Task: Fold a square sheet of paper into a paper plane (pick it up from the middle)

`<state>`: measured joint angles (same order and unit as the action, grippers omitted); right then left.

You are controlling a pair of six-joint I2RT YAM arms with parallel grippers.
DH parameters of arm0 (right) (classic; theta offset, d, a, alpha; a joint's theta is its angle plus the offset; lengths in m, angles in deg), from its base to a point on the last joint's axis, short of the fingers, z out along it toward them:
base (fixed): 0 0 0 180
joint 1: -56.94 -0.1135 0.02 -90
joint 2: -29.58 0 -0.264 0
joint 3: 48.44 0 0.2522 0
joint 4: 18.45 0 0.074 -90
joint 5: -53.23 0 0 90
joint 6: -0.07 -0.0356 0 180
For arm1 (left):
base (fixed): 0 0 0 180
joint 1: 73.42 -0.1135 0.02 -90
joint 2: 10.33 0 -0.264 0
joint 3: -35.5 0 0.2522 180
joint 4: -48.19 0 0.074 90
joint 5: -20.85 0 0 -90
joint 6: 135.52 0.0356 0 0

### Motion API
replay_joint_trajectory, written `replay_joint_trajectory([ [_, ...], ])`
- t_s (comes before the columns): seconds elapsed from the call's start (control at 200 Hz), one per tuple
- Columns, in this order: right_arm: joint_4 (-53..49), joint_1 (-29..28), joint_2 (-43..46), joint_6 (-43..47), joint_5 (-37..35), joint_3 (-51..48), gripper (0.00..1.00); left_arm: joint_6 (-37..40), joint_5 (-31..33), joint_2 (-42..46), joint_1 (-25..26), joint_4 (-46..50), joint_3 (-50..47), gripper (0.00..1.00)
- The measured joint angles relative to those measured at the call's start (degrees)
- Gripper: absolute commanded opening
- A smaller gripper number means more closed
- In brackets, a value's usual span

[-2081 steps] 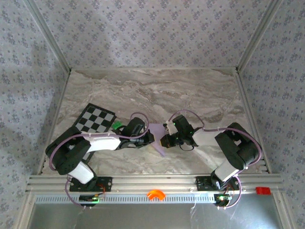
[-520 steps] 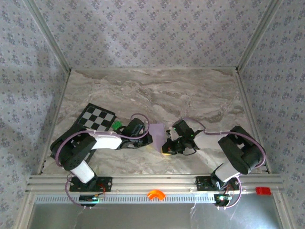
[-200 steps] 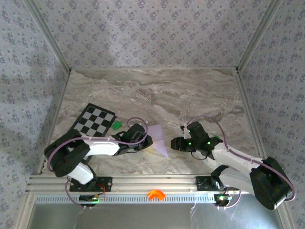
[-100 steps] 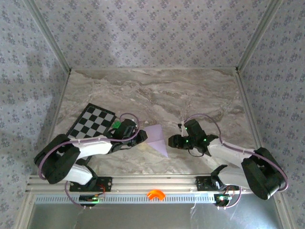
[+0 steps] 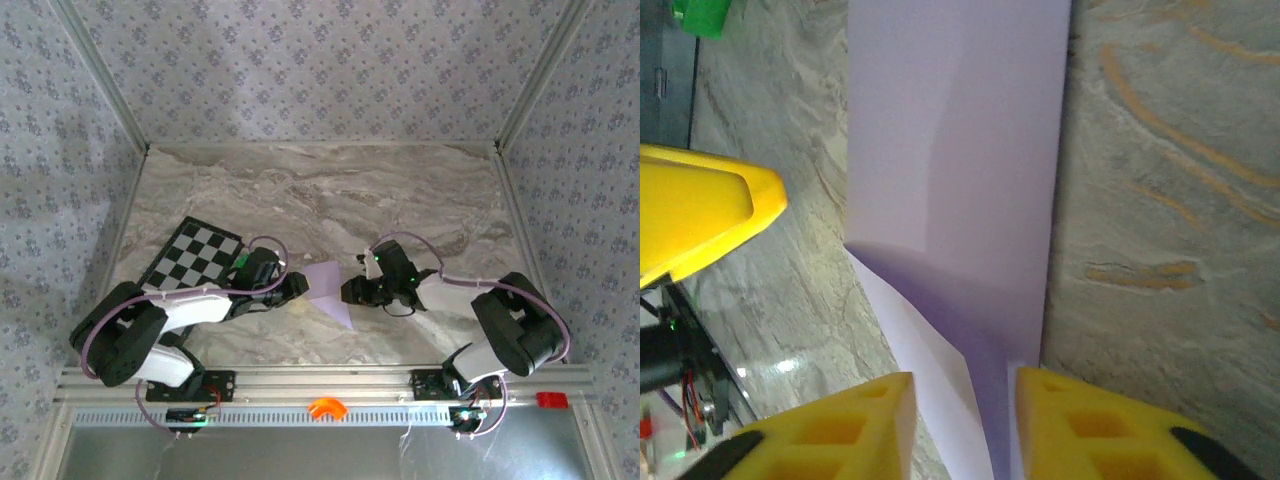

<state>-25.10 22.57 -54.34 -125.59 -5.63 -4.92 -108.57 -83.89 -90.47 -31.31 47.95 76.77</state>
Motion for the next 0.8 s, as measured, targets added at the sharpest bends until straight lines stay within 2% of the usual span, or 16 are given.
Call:
replay_joint_trajectory([
  [0.11,0.0,0.1,-1.6,1.0,1.4,0.6,0.14,0.0,-1.1,0.0,-0.2,-0.3,0.0,0.36],
  [0.235,0.0,1.0,-1.7,2.2,3.0,0.6,0.09,0.0,-2.8,-0.4,-1.2,-1.3,0.0,0.4],
  [0.48,2.3,4.8,-0.8,3.1,9.6,0.2,0.08,0.0,-6.1,-0.7,-3.7,-2.1,0.0,0.55],
  [0.8,12.1,9.3,-0.4,-0.3,17.5,-3.4,0.07,-0.6,-10.3,-6.0,-4.2,-4.2,2.4,0.58],
])
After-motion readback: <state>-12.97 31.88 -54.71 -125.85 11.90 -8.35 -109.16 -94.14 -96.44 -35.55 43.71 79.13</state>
